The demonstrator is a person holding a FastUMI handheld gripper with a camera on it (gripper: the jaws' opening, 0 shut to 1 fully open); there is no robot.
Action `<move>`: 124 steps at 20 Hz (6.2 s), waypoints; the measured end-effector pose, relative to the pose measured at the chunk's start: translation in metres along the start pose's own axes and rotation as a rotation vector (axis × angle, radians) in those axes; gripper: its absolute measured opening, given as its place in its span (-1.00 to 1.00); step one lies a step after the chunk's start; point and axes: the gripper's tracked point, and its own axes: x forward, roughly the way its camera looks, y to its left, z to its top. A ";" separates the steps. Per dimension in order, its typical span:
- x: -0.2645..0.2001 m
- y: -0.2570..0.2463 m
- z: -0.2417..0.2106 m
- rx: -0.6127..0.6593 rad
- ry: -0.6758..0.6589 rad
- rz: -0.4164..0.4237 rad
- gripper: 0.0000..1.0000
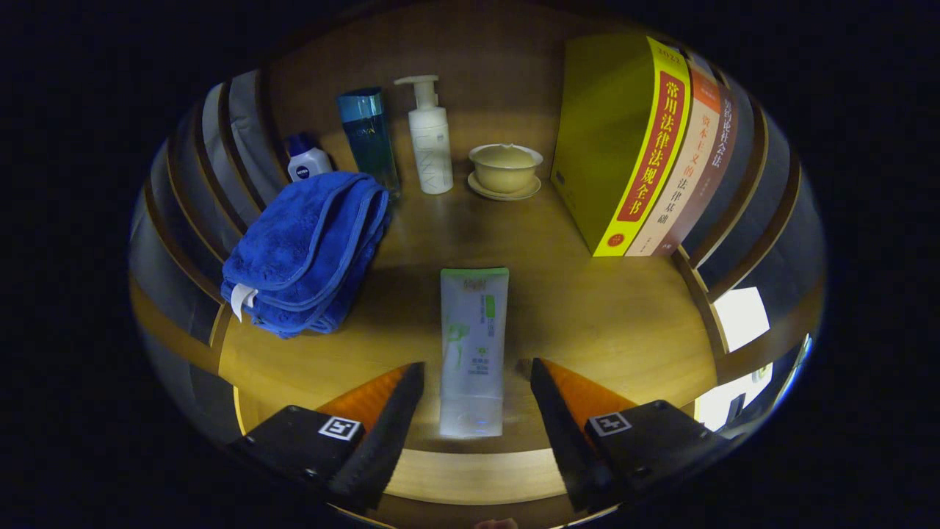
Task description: Pull open the drawer, take out the items inside it, and place them on the countertop above the cabinet.
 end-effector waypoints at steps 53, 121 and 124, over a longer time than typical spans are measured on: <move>-0.090 0.017 -0.242 0.019 -0.803 0.038 0.94; -0.249 0.023 -0.175 0.045 -0.955 0.112 0.96; -0.245 0.020 -0.175 0.031 -0.960 0.103 0.96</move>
